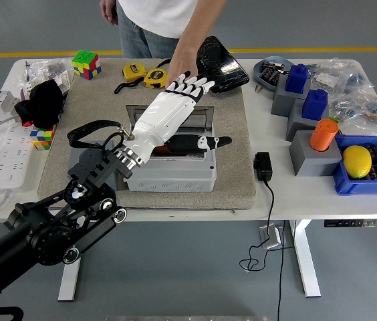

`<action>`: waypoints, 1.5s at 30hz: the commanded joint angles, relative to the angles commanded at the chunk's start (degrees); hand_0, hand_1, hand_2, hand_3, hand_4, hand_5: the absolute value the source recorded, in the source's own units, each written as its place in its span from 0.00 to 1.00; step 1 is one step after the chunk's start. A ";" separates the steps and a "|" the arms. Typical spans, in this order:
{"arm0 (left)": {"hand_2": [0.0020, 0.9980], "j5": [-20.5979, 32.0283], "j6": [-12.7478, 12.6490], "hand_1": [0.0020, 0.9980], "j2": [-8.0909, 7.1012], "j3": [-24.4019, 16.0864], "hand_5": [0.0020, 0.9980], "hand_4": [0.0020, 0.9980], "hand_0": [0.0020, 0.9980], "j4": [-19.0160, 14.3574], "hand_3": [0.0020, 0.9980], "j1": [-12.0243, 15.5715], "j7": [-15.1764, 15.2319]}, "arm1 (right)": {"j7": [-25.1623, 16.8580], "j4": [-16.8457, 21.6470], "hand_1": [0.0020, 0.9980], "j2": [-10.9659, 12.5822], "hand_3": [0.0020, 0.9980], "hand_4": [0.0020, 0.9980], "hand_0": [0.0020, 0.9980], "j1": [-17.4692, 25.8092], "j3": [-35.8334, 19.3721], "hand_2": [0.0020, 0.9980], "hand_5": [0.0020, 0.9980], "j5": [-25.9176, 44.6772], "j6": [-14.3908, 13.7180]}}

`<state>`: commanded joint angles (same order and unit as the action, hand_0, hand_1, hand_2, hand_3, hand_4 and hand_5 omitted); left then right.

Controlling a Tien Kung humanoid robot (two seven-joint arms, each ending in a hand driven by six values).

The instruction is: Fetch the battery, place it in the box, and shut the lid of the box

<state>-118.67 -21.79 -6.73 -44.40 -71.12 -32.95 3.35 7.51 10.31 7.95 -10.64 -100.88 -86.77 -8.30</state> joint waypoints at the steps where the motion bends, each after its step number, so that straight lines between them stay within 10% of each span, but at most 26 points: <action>1: 1.00 -0.25 0.11 1.00 -0.06 -0.15 1.00 1.00 1.00 -0.32 0.99 -0.03 -0.27 | -0.01 0.00 0.82 -0.01 0.81 1.00 0.85 -0.02 -0.04 0.78 1.00 -0.02 -0.01; 31: 0.93 -1.90 7.72 0.98 -0.93 -0.38 1.00 1.00 1.00 6.23 0.92 -2.17 -4.49 | -0.08 0.00 0.82 -0.25 0.81 1.00 0.85 -0.13 -0.50 0.78 1.00 -0.16 -0.07; 45: 0.91 -1.60 10.40 0.96 -1.83 -0.35 1.00 1.00 1.00 3.97 0.92 -0.64 -6.93 | -0.17 0.00 0.82 -0.27 0.81 1.00 0.85 -0.25 -0.71 0.78 1.00 0.00 -0.14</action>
<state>-120.27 -11.39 -8.56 -44.75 -67.15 -33.59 -3.58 7.34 10.31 7.68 -10.89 -101.59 -86.78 -8.43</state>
